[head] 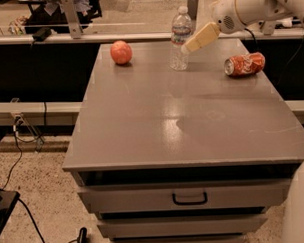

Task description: Pick water bottle

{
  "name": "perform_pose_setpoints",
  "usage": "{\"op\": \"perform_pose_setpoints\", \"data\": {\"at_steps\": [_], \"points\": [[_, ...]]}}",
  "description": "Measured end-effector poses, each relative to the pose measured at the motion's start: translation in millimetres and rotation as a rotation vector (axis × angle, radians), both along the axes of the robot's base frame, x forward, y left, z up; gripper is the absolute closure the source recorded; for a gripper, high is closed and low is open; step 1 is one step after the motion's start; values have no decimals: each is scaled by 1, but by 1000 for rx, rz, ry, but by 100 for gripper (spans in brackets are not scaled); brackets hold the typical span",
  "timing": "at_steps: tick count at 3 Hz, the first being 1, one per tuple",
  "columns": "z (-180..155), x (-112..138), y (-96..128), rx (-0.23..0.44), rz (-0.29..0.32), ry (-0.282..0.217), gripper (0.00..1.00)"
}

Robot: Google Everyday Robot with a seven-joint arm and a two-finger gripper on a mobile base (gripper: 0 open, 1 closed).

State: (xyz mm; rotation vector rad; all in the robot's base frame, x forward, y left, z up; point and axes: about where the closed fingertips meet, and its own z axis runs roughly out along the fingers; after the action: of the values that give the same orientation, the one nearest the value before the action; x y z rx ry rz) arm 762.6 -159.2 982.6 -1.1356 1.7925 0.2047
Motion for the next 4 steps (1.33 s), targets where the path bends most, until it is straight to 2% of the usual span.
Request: {"op": "perform_pose_setpoints", "data": {"at_steps": [1, 2, 3, 4], "points": [[0, 23, 6, 62, 5, -48, 0], [-5, 39, 13, 101, 15, -68, 0], [-16, 50, 16, 148, 17, -56, 0], [-29, 56, 21, 205, 31, -35, 18]]}}
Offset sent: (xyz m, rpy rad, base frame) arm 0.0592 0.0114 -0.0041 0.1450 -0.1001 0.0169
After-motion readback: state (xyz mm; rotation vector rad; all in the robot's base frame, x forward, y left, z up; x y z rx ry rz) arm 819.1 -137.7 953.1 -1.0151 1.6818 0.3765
